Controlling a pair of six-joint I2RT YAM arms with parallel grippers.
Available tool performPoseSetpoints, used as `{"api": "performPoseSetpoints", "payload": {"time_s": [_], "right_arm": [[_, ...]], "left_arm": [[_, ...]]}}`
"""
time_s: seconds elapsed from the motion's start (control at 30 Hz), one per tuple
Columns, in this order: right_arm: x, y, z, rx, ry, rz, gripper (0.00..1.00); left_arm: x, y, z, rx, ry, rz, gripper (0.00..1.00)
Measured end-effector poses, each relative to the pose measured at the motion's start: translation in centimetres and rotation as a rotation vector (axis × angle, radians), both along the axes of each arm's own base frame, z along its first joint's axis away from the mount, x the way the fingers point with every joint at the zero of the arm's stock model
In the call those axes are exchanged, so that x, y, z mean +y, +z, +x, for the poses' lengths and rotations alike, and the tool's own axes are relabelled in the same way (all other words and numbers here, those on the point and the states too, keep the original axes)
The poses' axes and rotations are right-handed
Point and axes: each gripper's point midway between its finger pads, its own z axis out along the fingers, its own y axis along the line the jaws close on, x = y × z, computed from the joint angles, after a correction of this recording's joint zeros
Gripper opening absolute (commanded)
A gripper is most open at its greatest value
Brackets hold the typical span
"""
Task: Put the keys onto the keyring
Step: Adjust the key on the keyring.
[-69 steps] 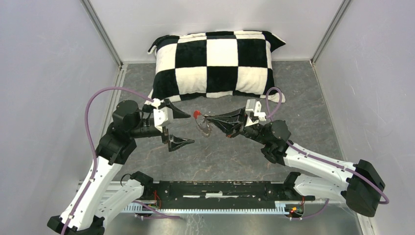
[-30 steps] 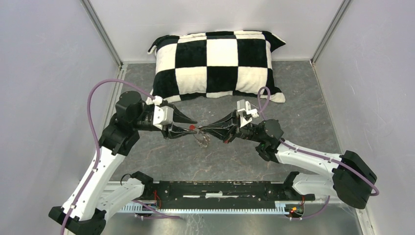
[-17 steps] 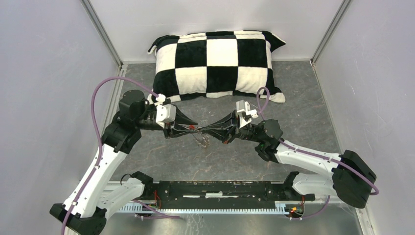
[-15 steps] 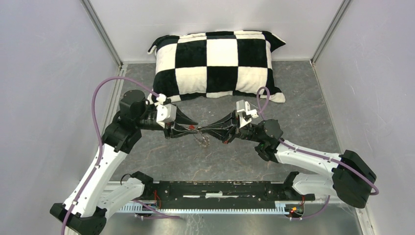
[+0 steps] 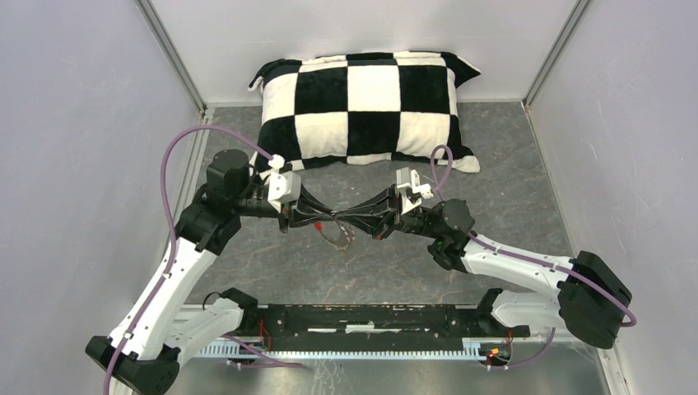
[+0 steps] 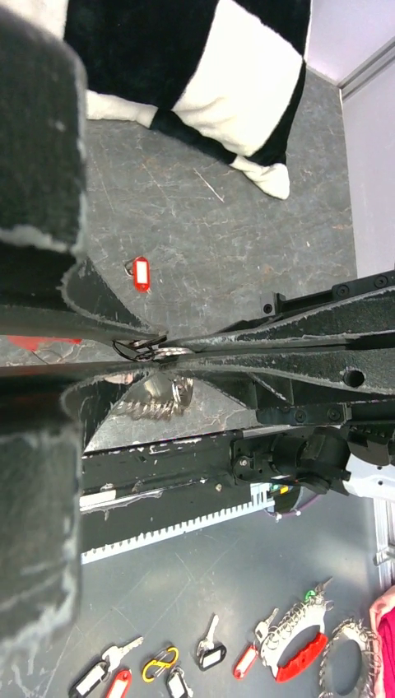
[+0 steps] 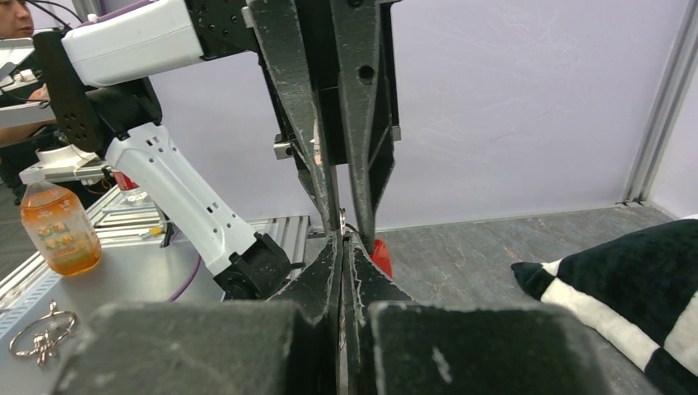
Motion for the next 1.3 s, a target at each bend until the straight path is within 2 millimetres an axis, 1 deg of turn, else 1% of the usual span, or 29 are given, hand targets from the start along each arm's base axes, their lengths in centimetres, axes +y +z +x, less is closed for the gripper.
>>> {"api": "performPoseSetpoints", "payload": {"time_s": [0.1,0.2,0.27,0.37,0.53,0.67,0.8,1.03,1.3], "right_arm": [[0.0,-0.1,0.2,0.001,-0.01,-0.002,0.0],[0.0,-0.1,0.2,0.003,-0.012,-0.005,0.01],[0.0,-0.2,0.2,0.004,-0.012,-0.009,0.1],[0.2,-0.3,0.4,0.007,-0.018,-0.033,0.19],[0.8,0.3,0.7,-0.034,-0.019,-0.122,0.28],[1.2,1.5,0.2,-0.102,0.021,-0.196,0.28],[1.2,1.9,-0.2,-0.151,0.052,-0.258,0.27],[1.0,0.6,-0.7,-0.193,0.095,-0.371,0.27],[1.1,-0.2,-0.4,-0.214,0.104,-0.429,0.27]], "left_arm": [[0.1,0.1,-0.2,-0.002,-0.002,-0.002,0.03],[0.2,0.2,-0.4,-0.008,-0.002,-0.005,0.02],[0.2,0.1,-0.5,-0.007,-0.002,-0.004,0.02],[0.3,-0.2,-0.4,0.002,0.003,0.003,0.02],[0.5,-0.9,-0.3,-0.009,0.014,0.03,0.02],[0.8,-1.7,-0.3,-0.023,0.016,0.057,0.02],[0.9,-1.9,-0.1,-0.046,0.021,0.067,0.02],[1.0,-2.2,-0.2,-0.054,0.015,0.077,0.02],[1.0,-2.3,-0.4,-0.05,0.009,0.081,0.02]]}}
